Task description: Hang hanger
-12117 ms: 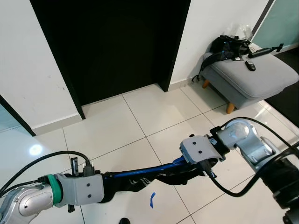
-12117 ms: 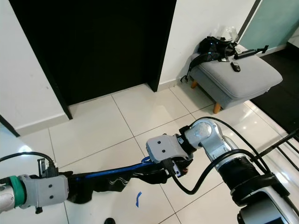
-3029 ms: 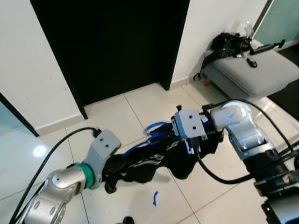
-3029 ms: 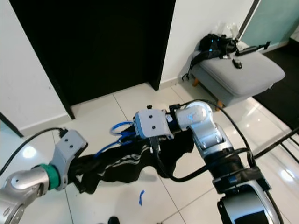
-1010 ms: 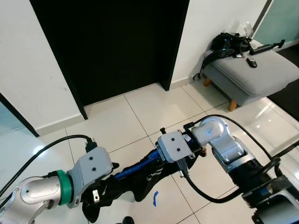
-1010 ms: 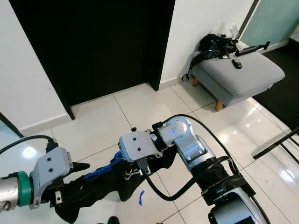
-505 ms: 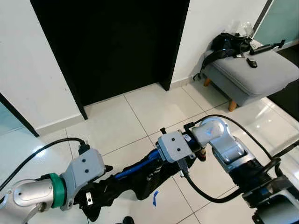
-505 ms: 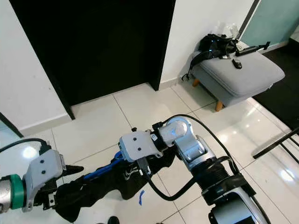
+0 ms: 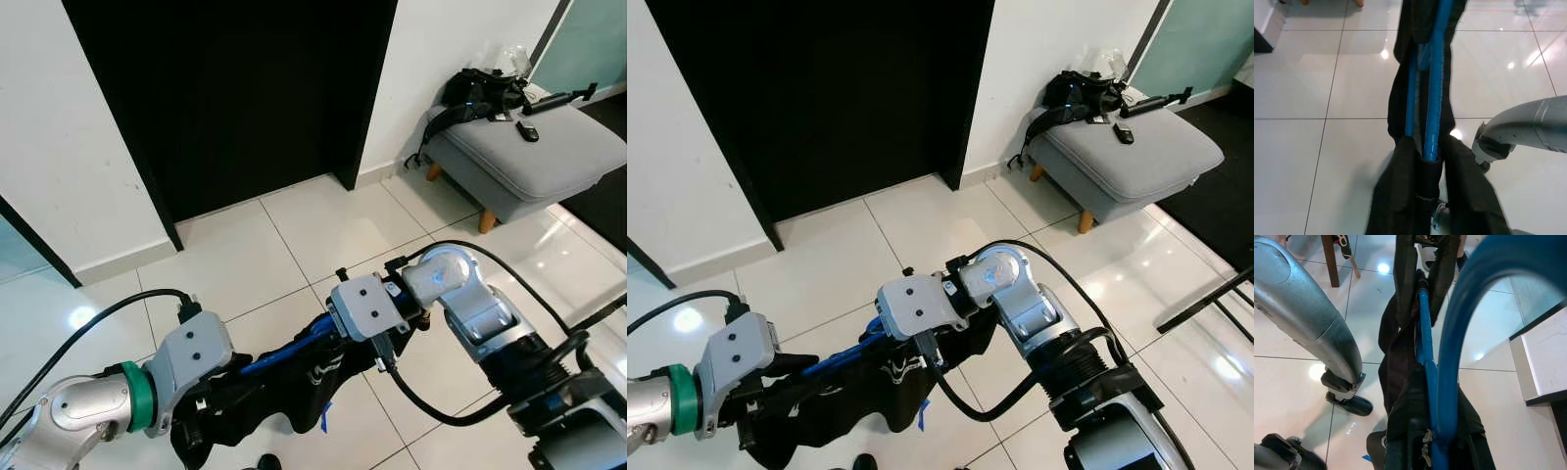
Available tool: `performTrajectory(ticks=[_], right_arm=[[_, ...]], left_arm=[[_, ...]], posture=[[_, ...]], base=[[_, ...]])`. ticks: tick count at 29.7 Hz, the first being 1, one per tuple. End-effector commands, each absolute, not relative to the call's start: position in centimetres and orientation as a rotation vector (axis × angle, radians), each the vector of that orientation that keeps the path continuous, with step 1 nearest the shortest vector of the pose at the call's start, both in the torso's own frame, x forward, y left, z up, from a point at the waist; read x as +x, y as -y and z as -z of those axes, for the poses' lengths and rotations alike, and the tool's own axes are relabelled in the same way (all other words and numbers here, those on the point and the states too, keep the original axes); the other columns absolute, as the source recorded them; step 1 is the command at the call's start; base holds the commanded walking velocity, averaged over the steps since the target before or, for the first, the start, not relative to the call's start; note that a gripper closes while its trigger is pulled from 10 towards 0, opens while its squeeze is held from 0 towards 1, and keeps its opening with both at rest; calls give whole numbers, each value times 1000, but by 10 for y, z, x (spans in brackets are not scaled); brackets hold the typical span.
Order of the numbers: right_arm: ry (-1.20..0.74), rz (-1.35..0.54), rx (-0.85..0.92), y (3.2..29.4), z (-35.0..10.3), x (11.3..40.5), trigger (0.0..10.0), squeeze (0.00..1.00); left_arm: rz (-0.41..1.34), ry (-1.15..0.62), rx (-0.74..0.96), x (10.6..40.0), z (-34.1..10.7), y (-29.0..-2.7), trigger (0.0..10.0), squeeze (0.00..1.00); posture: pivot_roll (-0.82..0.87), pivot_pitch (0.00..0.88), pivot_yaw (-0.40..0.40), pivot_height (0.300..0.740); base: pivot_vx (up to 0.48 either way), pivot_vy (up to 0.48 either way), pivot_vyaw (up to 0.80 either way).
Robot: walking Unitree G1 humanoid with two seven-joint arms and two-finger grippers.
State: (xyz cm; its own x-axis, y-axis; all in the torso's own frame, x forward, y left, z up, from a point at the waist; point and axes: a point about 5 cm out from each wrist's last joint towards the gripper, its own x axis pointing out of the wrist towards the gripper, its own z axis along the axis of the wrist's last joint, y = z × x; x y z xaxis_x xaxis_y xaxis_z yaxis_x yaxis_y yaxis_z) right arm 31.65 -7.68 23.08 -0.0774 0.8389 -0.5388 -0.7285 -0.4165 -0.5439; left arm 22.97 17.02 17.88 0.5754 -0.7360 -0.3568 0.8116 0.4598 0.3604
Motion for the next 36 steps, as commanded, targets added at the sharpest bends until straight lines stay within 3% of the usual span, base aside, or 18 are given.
performTrajectory(ticks=[1,10,16,17,25,26,28,29,30,31,36], right_arm=[[180,-1759,-1002,74,-233,314,10000,0],[188,-1746,-985,73,-233,315,10000,0],[242,-1657,-870,71,-238,320,10000,0],[257,-1628,-829,72,-241,322,10000,1000],[276,-1563,-753,77,-243,323,10000,1000],[290,-1494,-638,88,-249,323,10000,1000],[290,-1494,-638,88,-249,323,10000,1000],[303,-1416,-554,105,-256,321,10000,1000],[303,-1416,-554,105,-256,321,10000,1000],[346,-1282,-419,135,-273,314,10000,0],[357,-1185,-428,155,-274,306,10000,0]], left_arm=[[1012,-185,542,222,-171,-168,0,0],[1031,-171,545,220,-170,-163,0,0],[1011,-145,524,222,-174,-159,0,0],[1006,-141,520,223,-175,-159,0,0],[978,-127,513,228,-176,-158,0,0],[966,-122,519,231,-176,-158,0,0],[966,-122,519,231,-176,-158,0,0],[972,-125,538,231,-175,-160,0,0],[972,-125,538,231,-175,-160,0,0],[1003,-143,579,227,-175,-166,0,0],[1028,-164,616,225,-176,-174,0,0]], posture=[[-18,229,54,740],[-14,234,58,740],[-14,236,56,740],[-15,237,56,740],[-17,238,54,740],[-17,246,53,740],[-17,246,53,740],[-15,249,59,740],[-15,249,59,740],[-18,250,66,740],[-23,247,80,740]], base=[[0,0,0],[0,0,0],[0,0,0],[0,0,0],[0,0,0],[0,0,0],[0,0,0],[0,0,0],[0,0,0],[0,0,0],[0,0,0]])
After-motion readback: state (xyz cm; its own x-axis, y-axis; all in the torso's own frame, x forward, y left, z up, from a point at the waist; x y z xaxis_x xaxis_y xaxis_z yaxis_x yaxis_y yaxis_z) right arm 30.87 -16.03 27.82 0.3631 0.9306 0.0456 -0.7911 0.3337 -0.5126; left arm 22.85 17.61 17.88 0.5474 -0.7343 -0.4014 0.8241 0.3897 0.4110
